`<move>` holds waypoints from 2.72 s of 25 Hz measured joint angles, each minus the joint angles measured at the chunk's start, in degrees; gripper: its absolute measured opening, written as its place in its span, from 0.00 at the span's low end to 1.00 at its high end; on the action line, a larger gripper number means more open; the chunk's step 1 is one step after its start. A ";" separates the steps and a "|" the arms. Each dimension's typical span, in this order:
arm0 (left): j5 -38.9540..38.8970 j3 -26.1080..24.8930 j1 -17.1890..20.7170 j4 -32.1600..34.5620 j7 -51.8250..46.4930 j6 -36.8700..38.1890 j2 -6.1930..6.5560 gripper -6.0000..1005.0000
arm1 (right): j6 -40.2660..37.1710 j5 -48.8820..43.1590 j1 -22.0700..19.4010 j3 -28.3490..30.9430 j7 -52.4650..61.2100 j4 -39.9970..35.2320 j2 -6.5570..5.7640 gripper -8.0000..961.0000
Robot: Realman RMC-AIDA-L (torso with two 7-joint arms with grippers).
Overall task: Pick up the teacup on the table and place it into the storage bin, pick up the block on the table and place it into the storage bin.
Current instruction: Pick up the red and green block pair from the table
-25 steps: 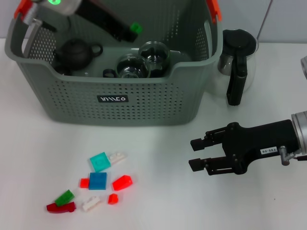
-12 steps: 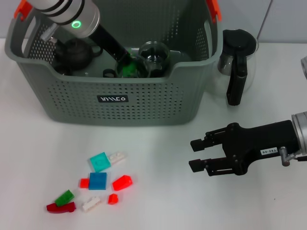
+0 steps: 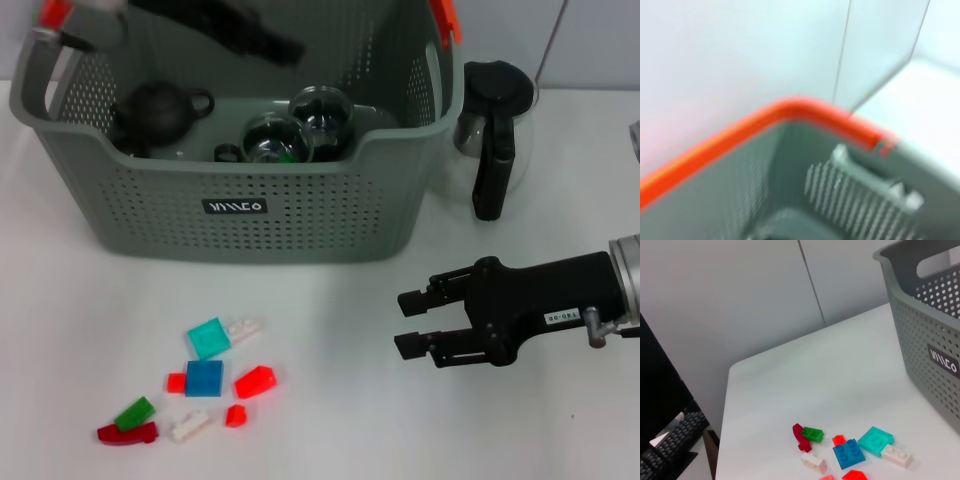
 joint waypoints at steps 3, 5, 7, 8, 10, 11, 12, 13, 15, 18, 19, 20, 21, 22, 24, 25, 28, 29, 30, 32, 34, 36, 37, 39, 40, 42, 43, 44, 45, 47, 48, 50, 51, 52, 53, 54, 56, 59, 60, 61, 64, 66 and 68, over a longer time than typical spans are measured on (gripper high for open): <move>-11.40 -6.00 7.41 12.01 0.65 10.37 1.55 0.63 | -0.05 0.02 0.28 0.00 0.13 0.01 0.01 0.59; -17.91 -9.11 10.56 12.89 2.72 15.97 2.76 0.69 | -0.08 0.04 0.31 0.01 0.14 0.02 -0.01 0.59; -26.91 -12.94 14.87 11.70 6.26 23.60 4.03 0.76 | -0.09 0.04 0.32 0.00 0.15 0.02 0.00 0.59; -26.91 -12.94 14.87 11.70 6.26 23.60 4.03 0.76 | -0.10 0.05 0.32 0.01 0.21 0.01 -0.01 0.59; -29.23 -13.65 18.24 11.46 7.67 27.26 4.24 0.77 | -0.11 0.06 0.32 0.00 0.32 -0.01 0.00 0.59; -29.22 -13.37 19.35 11.56 7.99 28.06 4.10 0.77 | -0.10 0.06 0.32 0.00 0.35 -0.08 -0.01 0.59; -28.64 -11.81 22.18 11.94 8.99 29.72 3.44 0.77 | -0.11 0.06 0.32 0.01 0.37 -0.10 0.00 0.59; -28.64 -11.81 22.18 11.94 8.99 29.72 3.44 0.77 | -0.12 0.06 0.32 0.00 0.38 -0.13 0.00 0.59; -28.33 -9.77 24.73 12.43 10.28 30.27 2.78 0.76 | -0.17 0.06 0.32 0.00 0.39 -0.14 0.00 0.59; -27.22 -7.44 27.54 13.62 12.37 30.25 1.62 0.74 | -0.24 0.02 0.32 0.00 0.44 -0.16 0.00 0.59; -25.75 -7.04 28.09 14.30 13.12 30.25 1.11 0.74 | -0.31 0.00 0.32 0.00 0.47 -0.16 0.00 0.59; -24.48 -6.73 28.41 14.80 13.48 30.28 0.80 0.74 | -0.36 0.00 0.31 0.00 0.47 -0.15 0.00 0.59; -22.11 -6.11 28.79 15.70 13.72 30.32 0.31 0.74 | -0.41 -0.01 0.28 0.00 0.48 -0.11 -0.01 0.59; -19.74 -5.39 28.98 16.45 13.68 30.34 0.05 0.74 | -0.42 -0.02 0.22 0.00 0.49 -0.11 -0.04 0.59; -15.17 -3.70 29.15 17.68 13.08 30.50 -0.35 0.74 | -0.44 -0.03 0.11 0.00 0.49 -0.12 -0.06 0.59; -12.77 -2.64 29.15 18.18 12.54 30.60 -0.50 0.74 | -0.44 -0.03 0.07 0.00 0.50 -0.14 -0.09 0.59; -5.92 1.04 28.78 18.97 10.48 30.72 -0.85 0.74 | -0.46 0.01 -0.02 0.00 0.47 -0.10 -0.16 0.59; -4.04 2.32 28.54 19.04 9.91 30.69 -1.04 0.73 | -0.46 0.01 -0.02 0.00 0.47 -0.10 -0.16 0.59; -2.00 3.60 28.29 19.09 9.48 30.57 -1.32 0.73 | -0.45 0.01 -0.02 0.00 0.42 -0.07 -0.17 0.59; 1.84 5.59 27.74 19.14 9.14 30.18 -2.11 0.73 | -0.45 -0.02 0.04 0.00 0.32 -0.05 -0.17 0.59; 6.32 7.47 27.31 19.12 9.08 29.21 -3.27 0.73 | -0.42 -0.06 0.16 0.00 0.25 -0.03 -0.18 0.59; 10.47 9.96 27.12 19.05 8.95 27.61 -4.34 0.73 | -0.34 -0.13 0.20 0.00 0.19 0.03 -0.18 0.59; 12.79 13.36 27.42 18.94 8.00 25.65 -4.93 0.73 | -0.28 -0.15 0.20 0.01 0.16 0.05 -0.18 0.59; 13.24 15.11 27.66 18.90 7.27 24.71 -4.95 0.73 | -0.10 -0.15 0.12 0.01 0.07 0.09 -0.18 0.59; 13.44 17.14 28.01 18.84 6.30 23.90 -4.94 0.73 | -0.03 -0.15 0.05 0.00 0.05 0.10 -0.18 0.59; 14.39 20.96 28.45 18.76 4.53 22.50 -4.94 0.73 | -0.02 -0.15 -0.06 0.00 0.01 0.11 -0.18 0.59; 15.10 22.46 28.63 18.71 3.96 22.03 -4.97 0.73 | 0.00 -0.18 -0.06 0.00 0.00 0.11 -0.18 0.59; 15.90 24.52 28.90 18.63 3.24 21.45 -5.01 0.73 | 0.01 -0.19 -0.08 0.00 0.00 0.12 -0.18 0.59; 16.45 26.10 29.09 18.54 2.60 21.00 -5.04 0.73 | 0.05 -0.18 -0.12 0.00 -0.03 0.12 -0.18 0.59; 17.26 28.91 29.33 18.43 1.15 20.26 -5.04 0.73 | 0.06 -0.17 -0.13 0.00 -0.07 0.12 -0.18 0.59; 17.48 29.55 29.35 18.40 0.57 20.08 -5.03 0.73 | 0.06 -0.17 -0.16 0.01 -0.12 0.12 -0.18 0.59; 17.65 30.25 29.37 18.30 -0.46 19.75 -5.05 0.73 | 0.08 -0.18 -0.16 0.00 -0.16 0.12 -0.18 0.59; 17.68 30.66 29.39 18.27 -1.13 19.46 -5.07 0.73 | 0.08 -0.18 -0.16 0.00 -0.17 0.12 -0.18 0.59; 17.70 31.27 29.44 18.19 -1.93 19.08 -5.09 0.73 | 0.08 -0.19 -0.17 0.01 -0.18 0.12 -0.18 0.59; 17.71 31.96 29.56 18.07 -2.64 18.68 -5.10 0.73 | 0.08 -0.18 -0.19 0.00 -0.18 0.12 -0.18 0.59; 17.72 32.65 29.72 17.98 -3.09 18.20 -5.14 0.73 | 0.09 -0.18 -0.21 0.00 -0.18 0.12 -0.18 0.59; 17.73 34.20 30.13 17.88 -3.94 17.08 -5.23 0.73 | 0.09 -0.20 -0.23 0.01 -0.20 0.12 -0.18 0.59; 17.75 35.93 30.39 17.83 -5.51 16.19 -5.27 0.73 | 0.08 -0.25 -0.17 0.00 -0.25 0.12 -0.18 0.59; 17.76 36.28 30.40 17.80 -5.94 16.14 -5.28 0.73 | 0.08 -0.26 -0.13 0.00 -0.25 0.12 -0.18 0.59; 17.77 36.47 30.39 17.79 -6.25 16.10 -5.28 0.73 | 0.08 -0.26 -0.08 0.01 -0.26 0.12 -0.18 0.59; 17.78 37.14 30.21 17.79 -7.31 16.10 -5.28 0.73 | 0.10 -0.28 -0.05 0.00 -0.29 0.12 -0.22 0.59; 17.79 37.64 30.16 17.79 -7.68 16.08 -5.25 0.73 | 0.14 -0.29 -0.04 0.00 -0.33 0.12 -0.23 0.59; 17.81 37.76 30.07 17.79 -7.70 15.98 -5.21 0.73 | 0.16 -0.30 -0.03 0.00 -0.35 0.11 -0.24 0.59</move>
